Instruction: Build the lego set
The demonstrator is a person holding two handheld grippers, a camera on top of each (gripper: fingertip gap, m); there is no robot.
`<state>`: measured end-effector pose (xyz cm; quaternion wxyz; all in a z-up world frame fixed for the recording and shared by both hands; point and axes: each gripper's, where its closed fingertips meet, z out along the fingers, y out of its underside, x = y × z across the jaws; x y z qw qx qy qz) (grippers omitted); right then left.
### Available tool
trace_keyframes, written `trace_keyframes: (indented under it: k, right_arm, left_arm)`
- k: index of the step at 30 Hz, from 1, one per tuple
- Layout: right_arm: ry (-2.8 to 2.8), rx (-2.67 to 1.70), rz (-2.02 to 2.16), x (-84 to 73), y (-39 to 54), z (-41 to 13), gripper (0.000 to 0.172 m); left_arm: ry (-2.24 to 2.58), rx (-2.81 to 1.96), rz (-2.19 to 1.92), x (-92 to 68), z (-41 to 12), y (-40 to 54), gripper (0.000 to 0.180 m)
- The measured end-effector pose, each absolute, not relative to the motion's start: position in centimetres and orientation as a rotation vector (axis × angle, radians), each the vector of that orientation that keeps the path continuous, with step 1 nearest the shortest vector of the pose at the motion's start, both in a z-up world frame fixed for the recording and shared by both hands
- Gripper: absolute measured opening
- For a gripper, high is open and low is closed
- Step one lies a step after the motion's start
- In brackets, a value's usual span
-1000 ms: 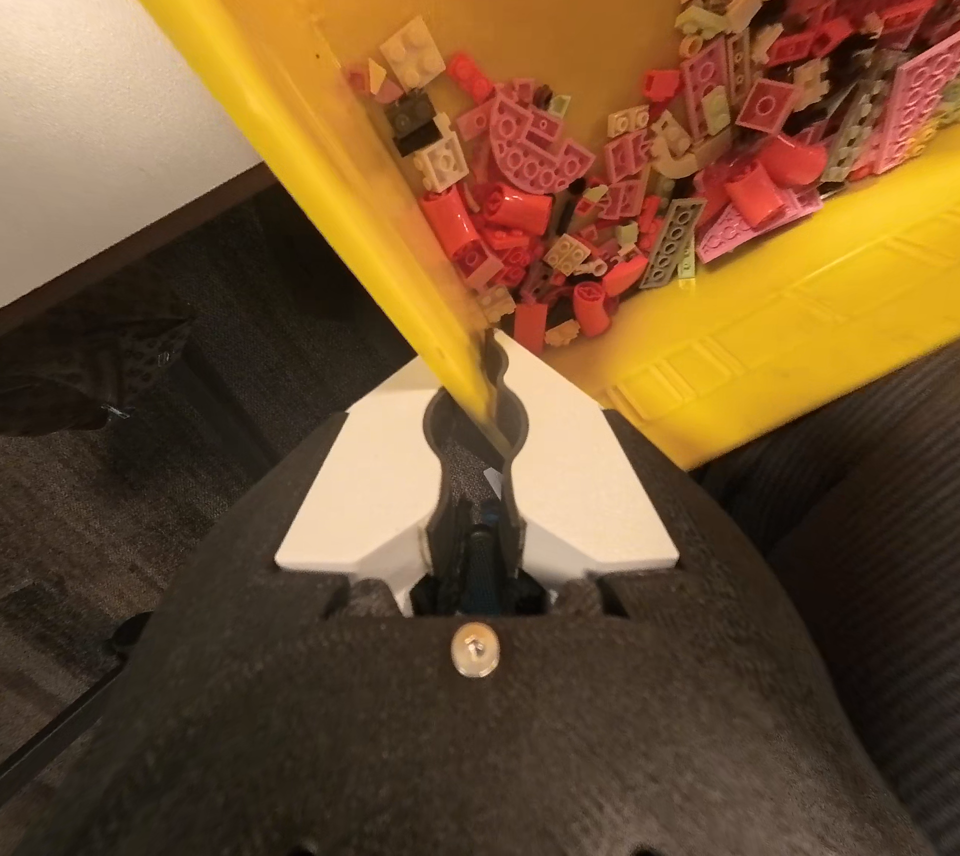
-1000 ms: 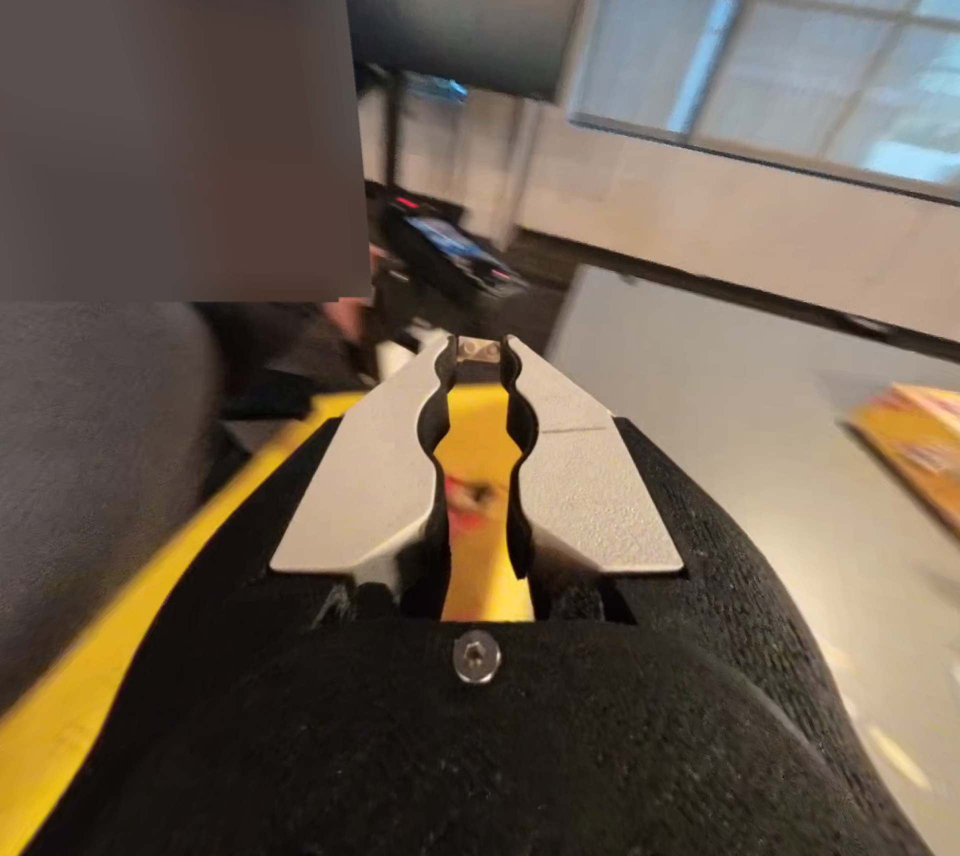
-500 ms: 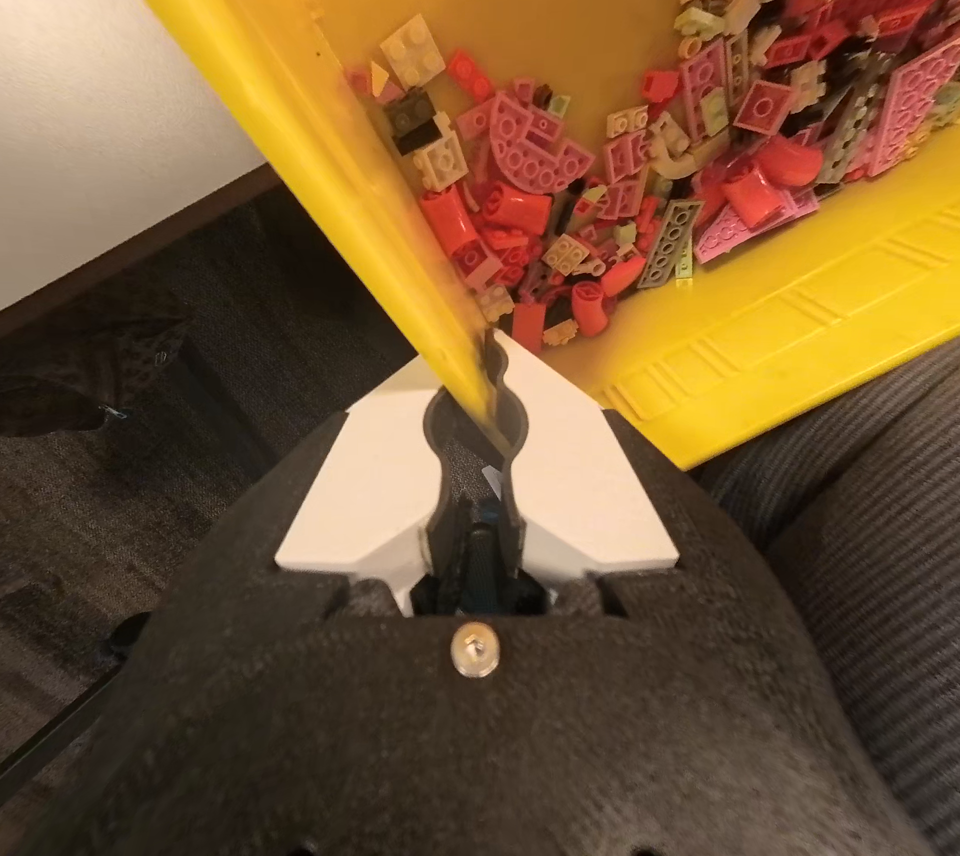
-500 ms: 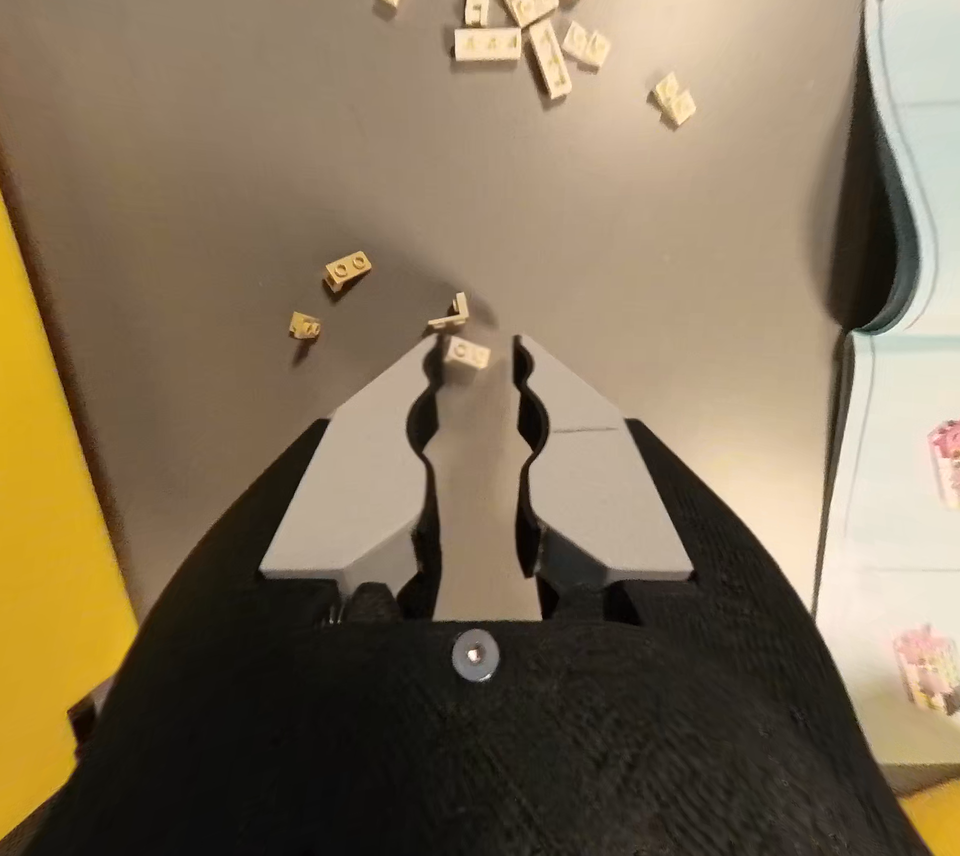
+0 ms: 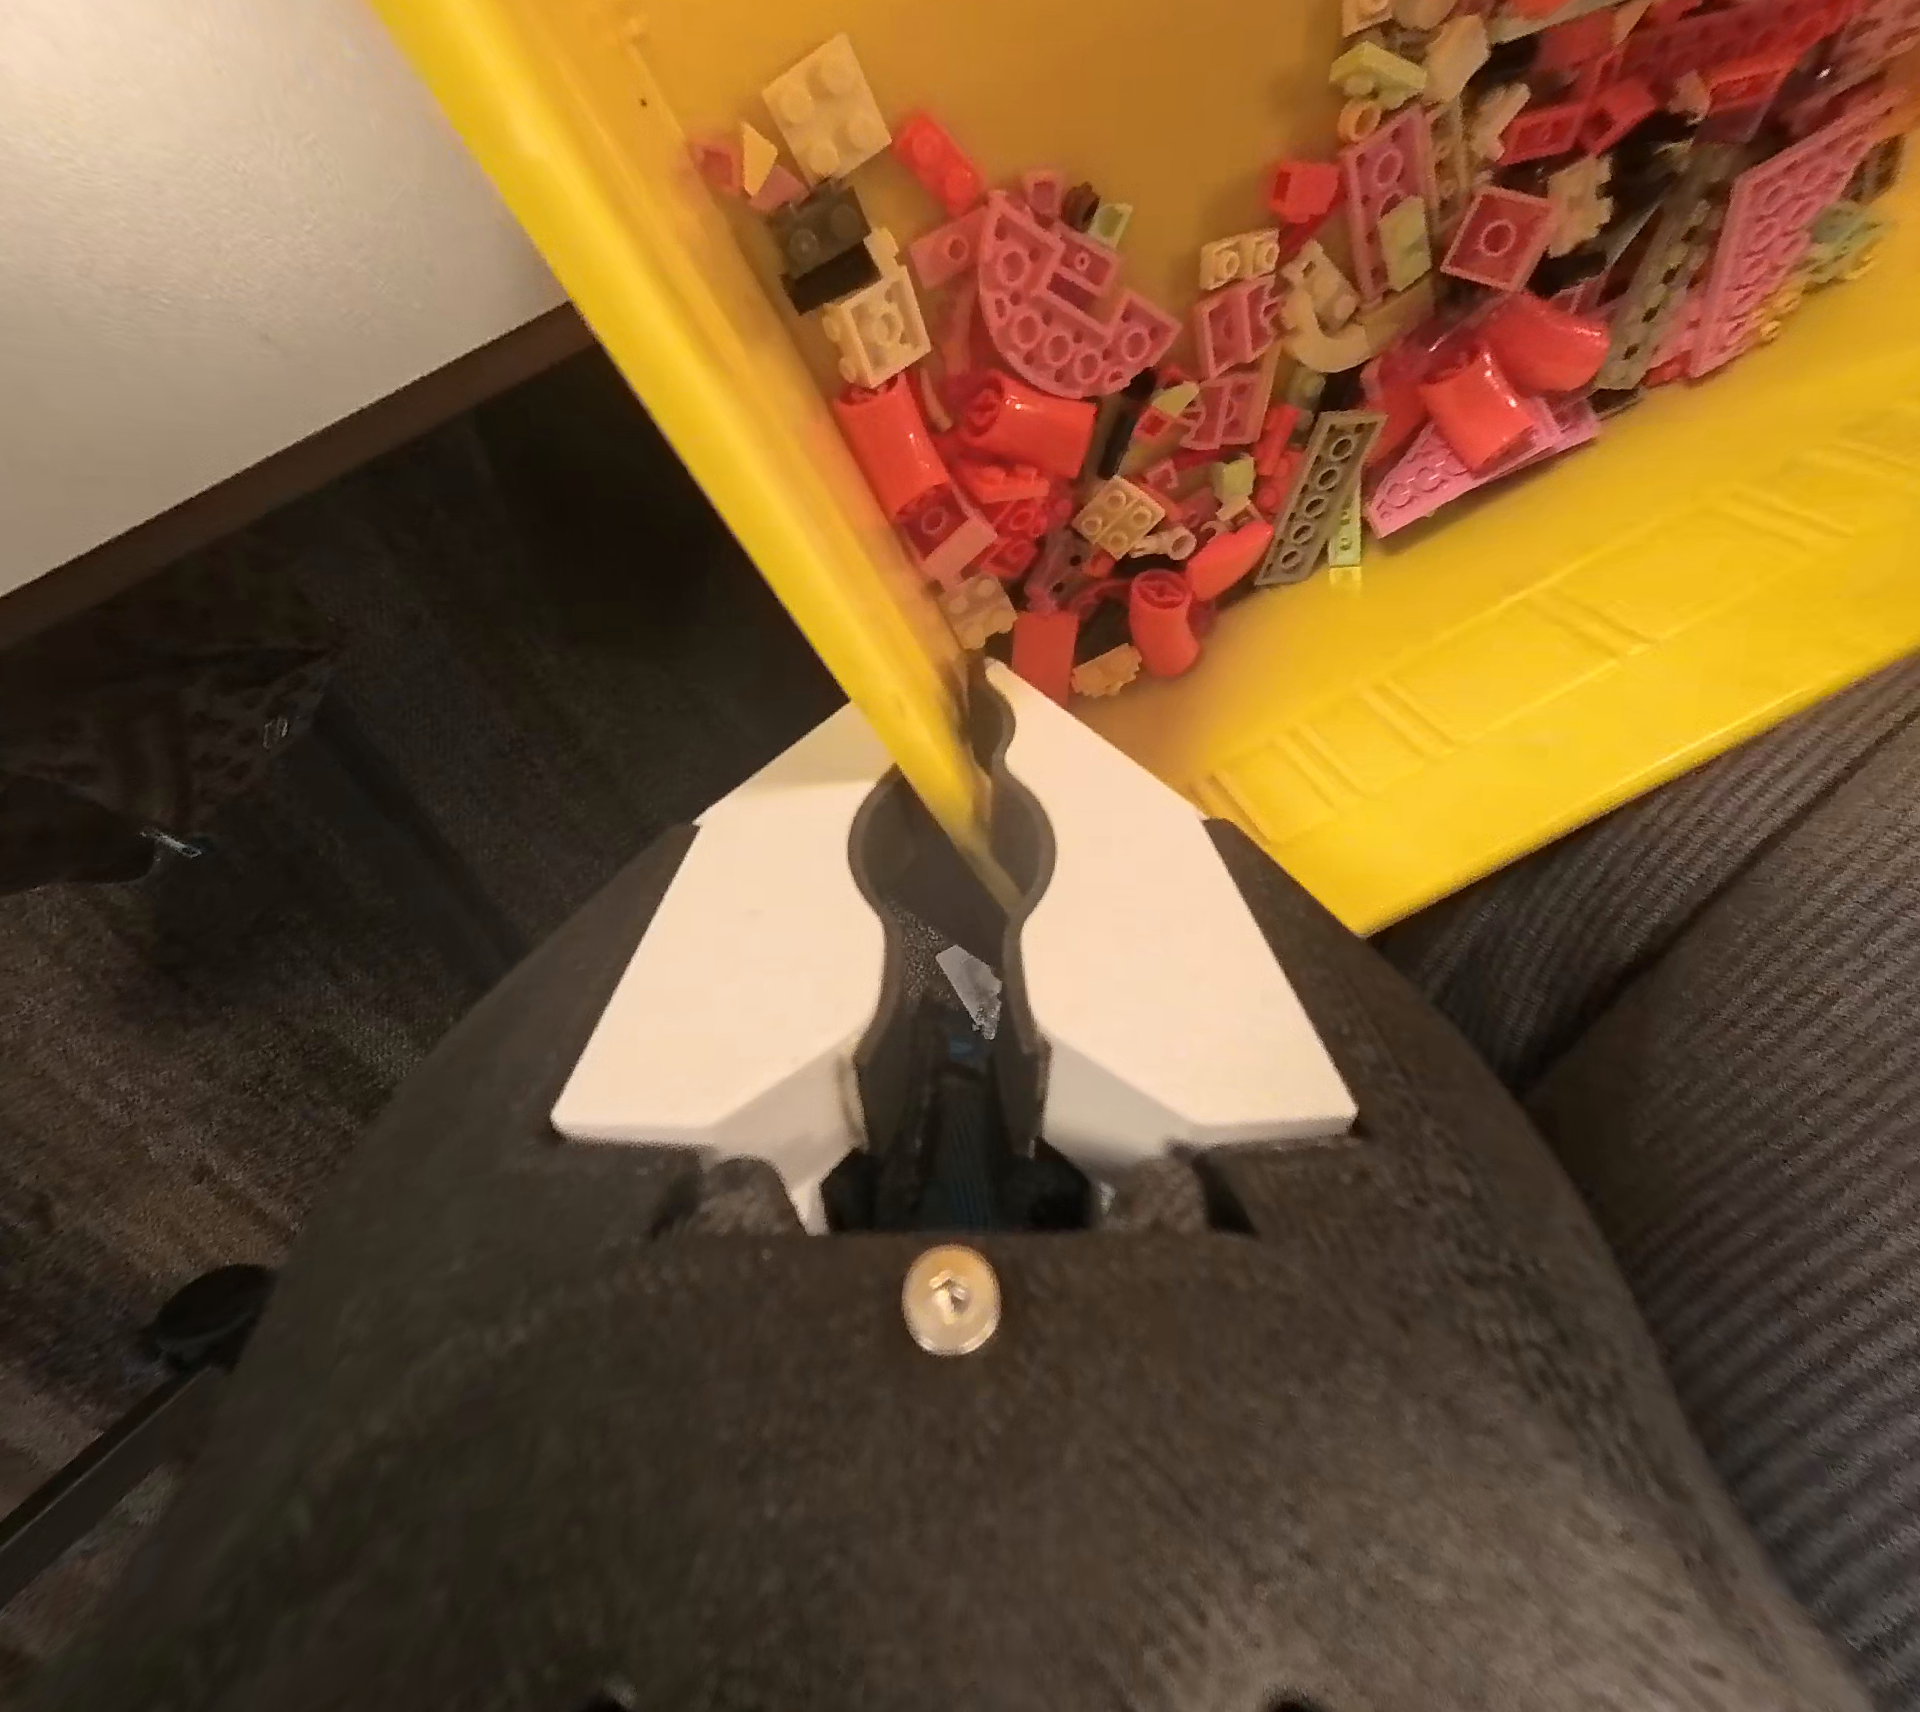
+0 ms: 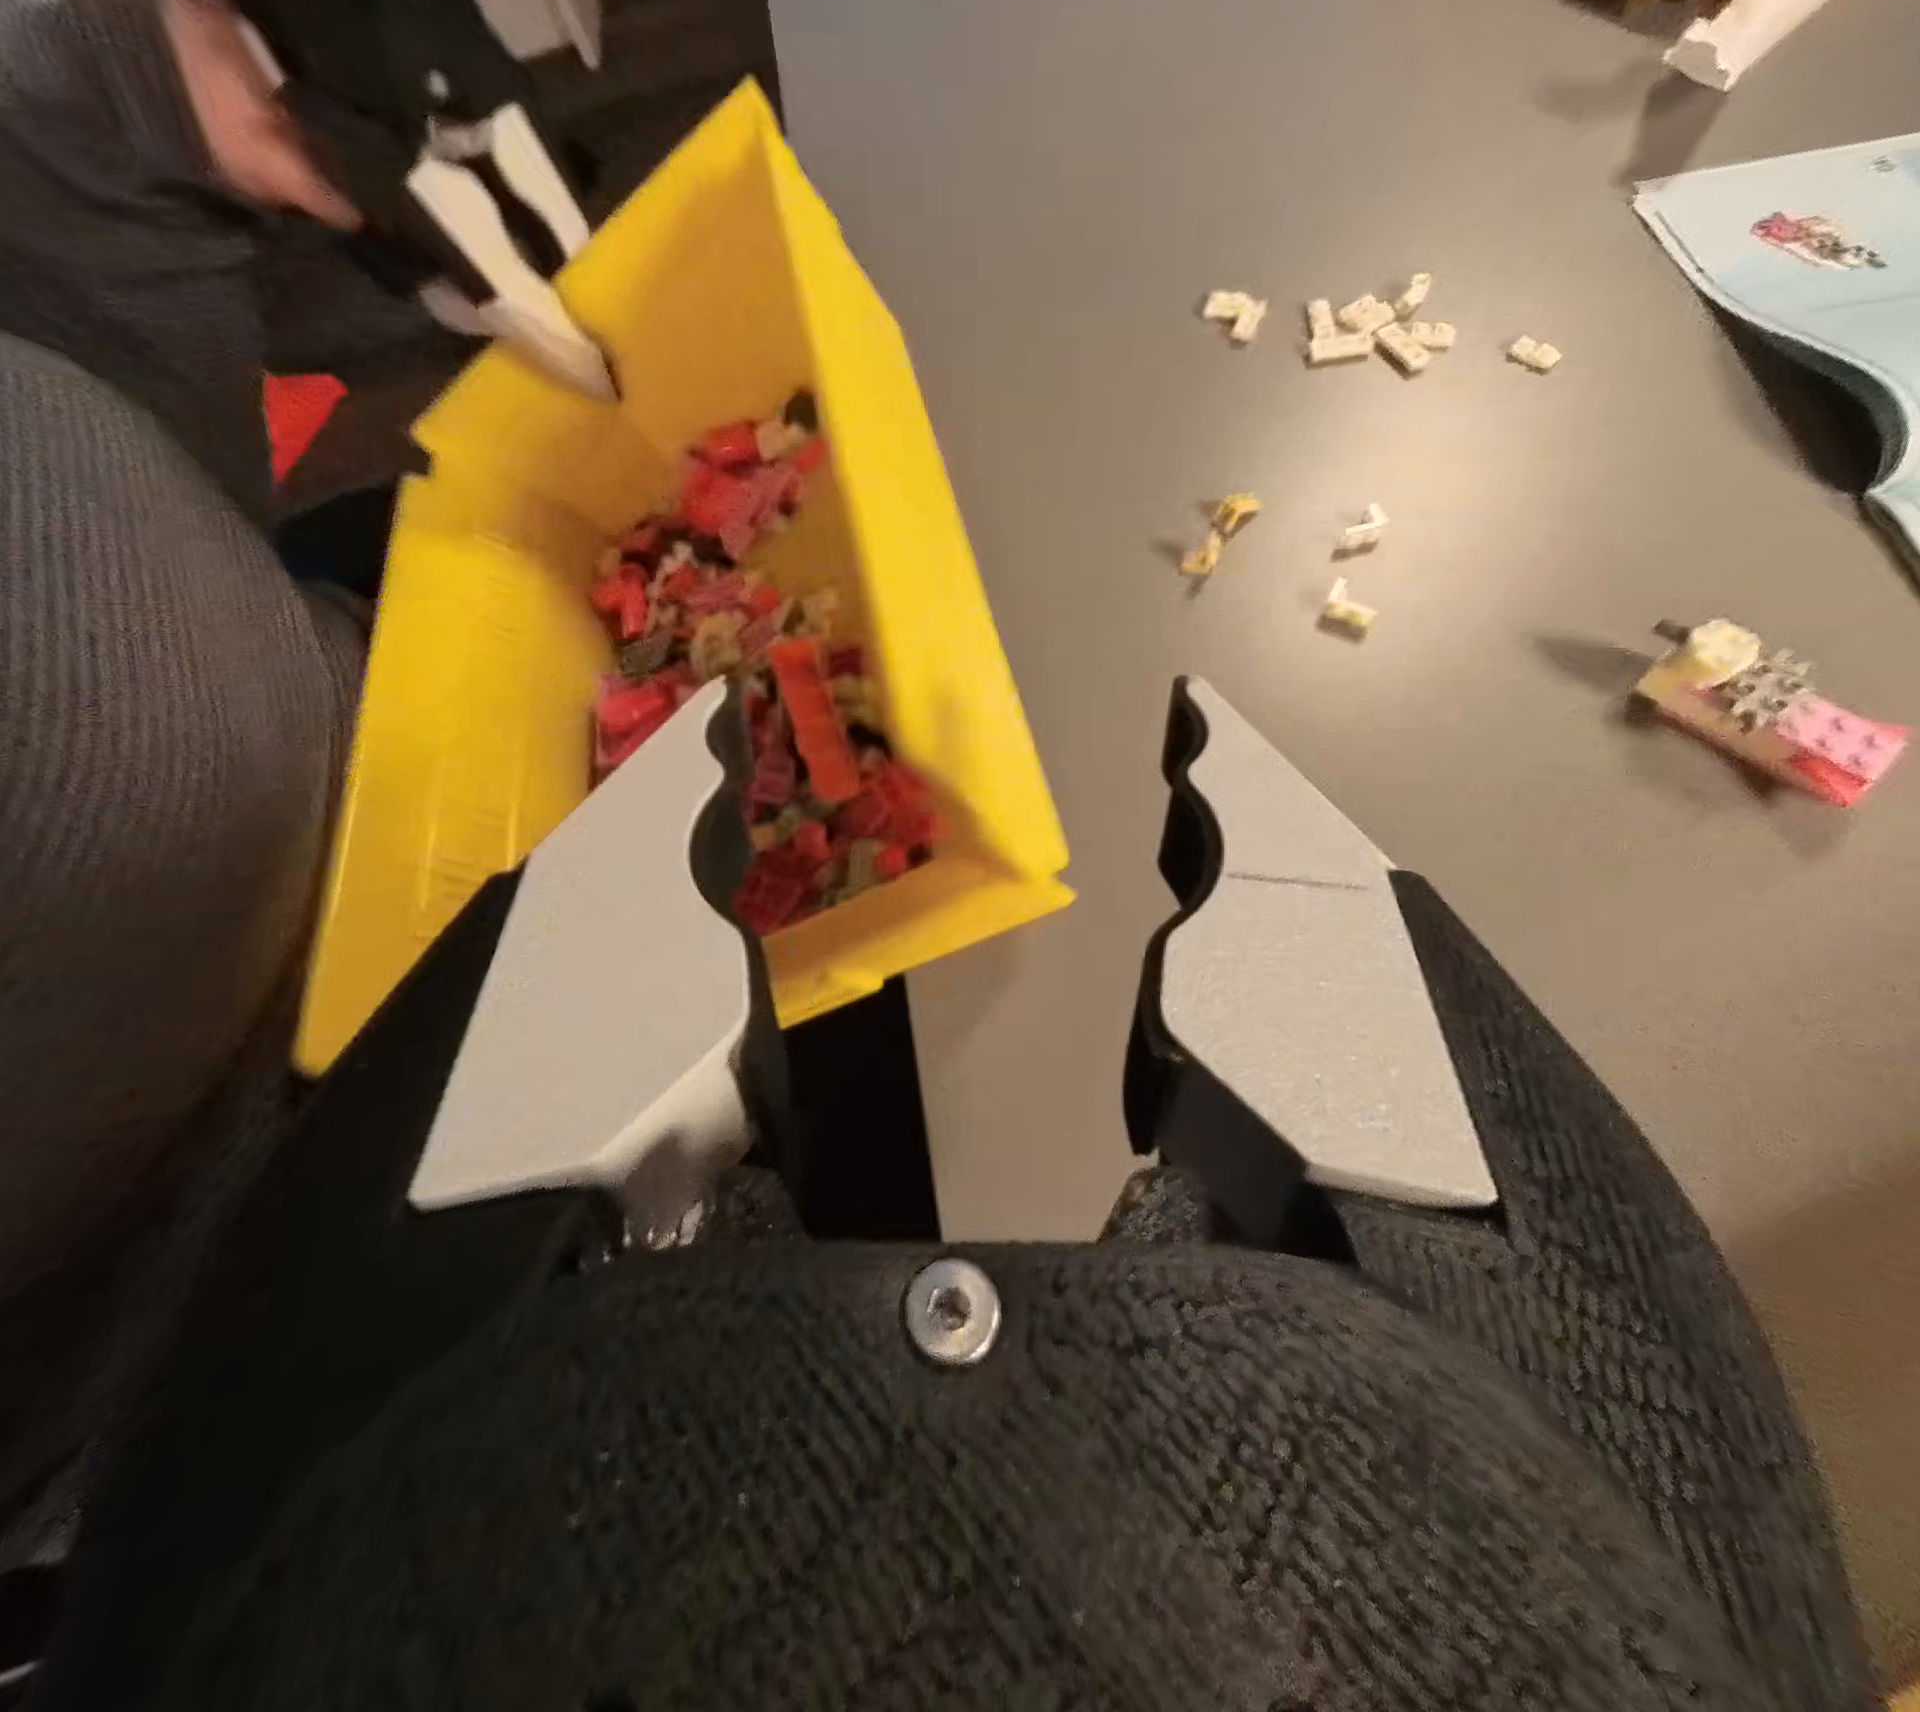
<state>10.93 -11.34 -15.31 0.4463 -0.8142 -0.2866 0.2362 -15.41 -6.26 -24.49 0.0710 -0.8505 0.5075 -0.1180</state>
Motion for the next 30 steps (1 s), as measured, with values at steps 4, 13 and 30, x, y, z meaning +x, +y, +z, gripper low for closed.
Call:
trace_keyframes:
  k: [4, 13, 30]
  right_arm:
    - [-0.78, -1.976, 0.43, 10.5, -10.2, -17.8, 0.072]
    - [-0.839, -2.002, 0.386, 9.4, -7.7, -20.0, 0.002]
    - [-0.57, -2.054, 0.346, -3.5, 12.1, -16.8, 0.002]
  left_arm:
    - [1.538, -2.563, -0.352, -15.4, -24.7, -6.4, 0.006]
    - [1.067, -2.401, -0.53, -14.2, -23.7, -3.2, 0.006]
    - [0.949, -2.4, -0.051, -25.8, -15.8, 21.3, 0.004]
